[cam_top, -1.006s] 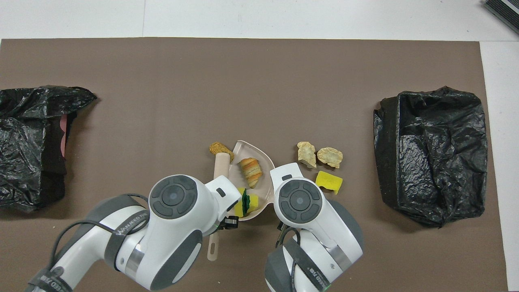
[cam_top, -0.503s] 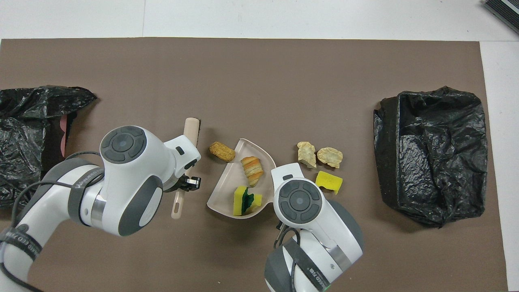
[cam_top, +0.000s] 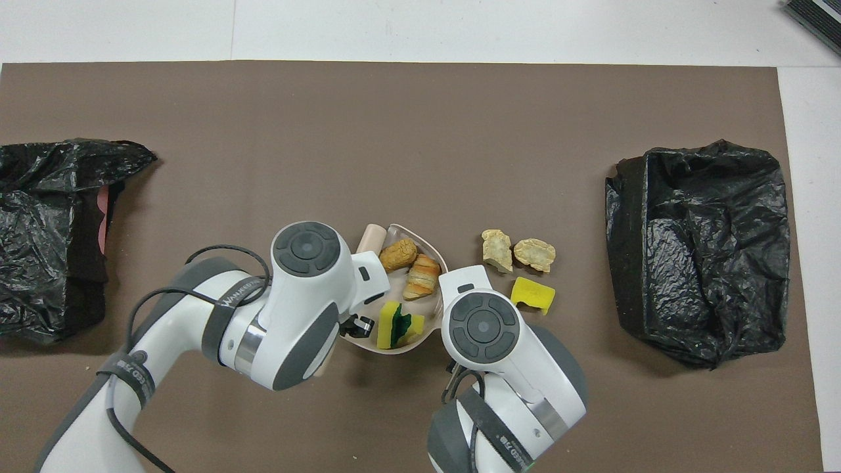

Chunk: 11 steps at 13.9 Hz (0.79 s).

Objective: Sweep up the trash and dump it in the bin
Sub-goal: 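Sweep the scraps into the dustpan with the left gripper's brush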

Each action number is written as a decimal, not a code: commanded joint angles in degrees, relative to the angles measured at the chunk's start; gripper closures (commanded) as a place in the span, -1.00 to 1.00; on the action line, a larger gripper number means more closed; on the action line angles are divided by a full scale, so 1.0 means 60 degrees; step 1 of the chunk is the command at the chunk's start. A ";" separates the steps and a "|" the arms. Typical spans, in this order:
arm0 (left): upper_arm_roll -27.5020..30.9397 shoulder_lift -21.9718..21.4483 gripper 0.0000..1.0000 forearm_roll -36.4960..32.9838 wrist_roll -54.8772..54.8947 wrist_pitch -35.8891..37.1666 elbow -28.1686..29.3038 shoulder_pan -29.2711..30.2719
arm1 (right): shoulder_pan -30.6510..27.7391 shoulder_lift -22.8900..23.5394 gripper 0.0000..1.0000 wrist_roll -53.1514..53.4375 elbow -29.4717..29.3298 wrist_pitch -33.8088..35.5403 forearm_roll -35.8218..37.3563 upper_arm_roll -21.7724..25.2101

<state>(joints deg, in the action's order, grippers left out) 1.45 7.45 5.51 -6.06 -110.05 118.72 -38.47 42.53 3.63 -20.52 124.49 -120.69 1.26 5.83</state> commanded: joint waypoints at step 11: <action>0.0256 -0.0318 1.00 -0.0186 -0.4372 -0.0204 0.0032 0.0641 | -0.1109 -0.1407 1.00 -0.0723 -0.0255 0.1215 0.0024 0.0098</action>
<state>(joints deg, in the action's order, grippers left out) 3.41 6.63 5.48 -23.45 -110.62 118.75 -34.11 39.06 -0.20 -21.77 122.96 -116.91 1.30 6.46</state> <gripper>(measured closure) 0.731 0.674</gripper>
